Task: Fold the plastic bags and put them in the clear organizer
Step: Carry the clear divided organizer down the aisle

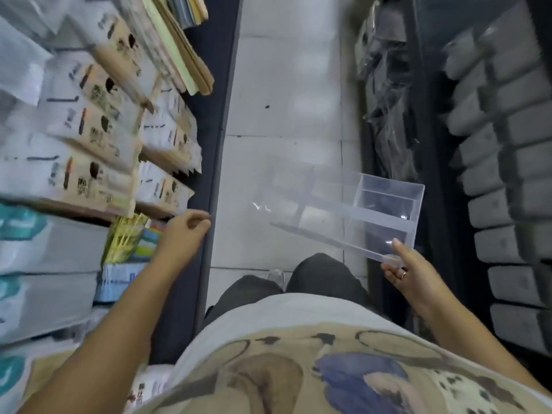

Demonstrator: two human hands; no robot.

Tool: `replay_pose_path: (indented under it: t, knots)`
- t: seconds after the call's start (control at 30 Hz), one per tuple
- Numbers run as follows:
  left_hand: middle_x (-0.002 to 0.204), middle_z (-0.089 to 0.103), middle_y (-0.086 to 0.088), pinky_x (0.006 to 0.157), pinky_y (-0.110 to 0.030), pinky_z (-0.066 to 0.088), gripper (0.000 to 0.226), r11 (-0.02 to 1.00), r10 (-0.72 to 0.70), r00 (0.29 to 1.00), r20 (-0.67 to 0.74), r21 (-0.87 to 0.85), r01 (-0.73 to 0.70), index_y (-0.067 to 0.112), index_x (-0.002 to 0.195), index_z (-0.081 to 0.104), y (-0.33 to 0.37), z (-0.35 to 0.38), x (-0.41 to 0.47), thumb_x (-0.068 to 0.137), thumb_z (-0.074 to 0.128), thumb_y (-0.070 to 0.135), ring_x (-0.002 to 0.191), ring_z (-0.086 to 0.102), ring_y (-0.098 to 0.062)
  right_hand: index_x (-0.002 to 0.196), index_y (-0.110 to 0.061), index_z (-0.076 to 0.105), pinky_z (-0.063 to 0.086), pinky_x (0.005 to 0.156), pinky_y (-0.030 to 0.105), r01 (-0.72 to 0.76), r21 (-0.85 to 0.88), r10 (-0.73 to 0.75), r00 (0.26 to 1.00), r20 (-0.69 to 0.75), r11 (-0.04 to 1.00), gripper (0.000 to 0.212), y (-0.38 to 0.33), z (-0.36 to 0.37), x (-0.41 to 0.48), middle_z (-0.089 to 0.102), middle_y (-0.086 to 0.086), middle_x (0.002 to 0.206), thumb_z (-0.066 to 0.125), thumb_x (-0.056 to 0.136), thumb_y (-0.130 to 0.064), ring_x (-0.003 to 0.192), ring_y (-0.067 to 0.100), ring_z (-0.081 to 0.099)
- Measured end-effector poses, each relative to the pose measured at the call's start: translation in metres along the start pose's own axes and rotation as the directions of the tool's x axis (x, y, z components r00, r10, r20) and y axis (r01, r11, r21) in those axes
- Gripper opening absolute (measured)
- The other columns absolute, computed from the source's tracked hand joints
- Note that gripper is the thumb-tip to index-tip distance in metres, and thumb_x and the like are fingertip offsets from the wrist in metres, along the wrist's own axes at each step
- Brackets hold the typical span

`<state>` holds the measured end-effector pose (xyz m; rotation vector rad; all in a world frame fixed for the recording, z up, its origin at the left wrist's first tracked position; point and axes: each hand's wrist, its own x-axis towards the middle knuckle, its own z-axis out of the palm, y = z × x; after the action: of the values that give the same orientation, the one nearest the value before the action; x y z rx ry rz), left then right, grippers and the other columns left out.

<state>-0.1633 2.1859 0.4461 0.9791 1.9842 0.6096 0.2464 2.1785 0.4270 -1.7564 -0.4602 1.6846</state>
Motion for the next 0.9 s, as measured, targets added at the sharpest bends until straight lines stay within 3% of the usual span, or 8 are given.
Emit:
replay_pose_path:
  t: [0.17,0.27,0.43,0.67,0.8,0.9]
  knots:
    - [0.100,0.064,0.004,0.076,-0.028,0.048,0.017,0.992,0.127,0.992,0.018,-0.003,-0.126,0.020,0.108,0.064,0.130,0.020,0.157,0.092,0.059,0.022,0.091,0.059,-0.010,0.096,-0.020,0.060,0.051,0.064,0.022,0.001,0.034,0.001,0.997,-0.075,0.999,0.028,-0.089,0.020,0.101,0.067,-0.008,0.065,0.064,0.082,-0.044,0.063,0.007,0.066]
    - [0.097,0.063,0.008,0.064,-0.018,0.041,0.015,0.991,0.132,0.991,0.031,0.030,-0.133,0.023,0.106,0.064,0.184,0.040,0.236,0.092,0.058,0.023,0.085,0.055,0.001,0.092,-0.020,0.058,0.051,0.055,0.019,-0.002,0.034,0.004,0.997,-0.075,0.999,0.021,-0.153,0.036,0.170,0.066,-0.008,0.062,0.062,0.087,-0.040,0.058,0.006,0.065]
    - [0.101,0.063,0.002,0.067,-0.014,0.039,0.011,1.000,-0.010,0.999,0.046,0.008,0.010,0.022,0.102,0.064,0.246,0.063,0.329,0.093,0.058,0.019,0.090,0.056,-0.008,0.092,-0.021,0.060,0.051,0.056,0.021,-0.020,-0.017,0.019,1.000,-0.018,1.000,0.029,-0.287,0.071,0.282,0.065,-0.006,0.063,0.068,0.080,-0.046,0.058,0.007,0.065]
    - [0.101,0.064,0.005,0.068,-0.015,0.040,0.013,0.977,-0.210,0.977,0.024,-0.022,0.211,0.019,0.104,0.066,0.300,0.064,0.446,0.093,0.059,0.019,0.089,0.055,0.000,0.105,-0.018,0.062,0.052,0.055,0.018,0.011,-0.109,-0.003,0.997,0.076,0.994,0.053,-0.473,0.145,0.435,0.067,-0.007,0.068,0.072,0.068,-0.055,0.062,0.005,0.065]
    - [0.102,0.066,-0.002,0.072,-0.027,0.043,0.010,0.948,-0.314,0.949,0.000,-0.045,0.314,0.021,0.102,0.064,0.325,0.052,0.545,0.093,0.059,0.019,0.096,0.062,-0.018,0.102,-0.018,0.060,0.052,0.052,0.021,0.013,-0.101,-0.005,0.997,0.083,0.995,0.039,-0.564,0.203,0.533,0.065,-0.007,0.063,0.069,0.079,-0.048,0.055,0.005,0.062]
    - [0.098,0.066,-0.005,0.074,-0.031,0.046,0.009,0.954,-0.300,0.954,-0.011,-0.036,0.299,0.019,0.099,0.064,0.366,0.039,0.639,0.093,0.058,0.014,0.098,0.063,-0.027,0.110,-0.016,0.059,0.051,0.066,0.022,0.037,-0.091,-0.030,0.997,0.073,0.995,0.039,-0.631,0.243,0.602,0.063,-0.005,0.076,0.066,0.084,-0.044,0.061,0.004,0.063]
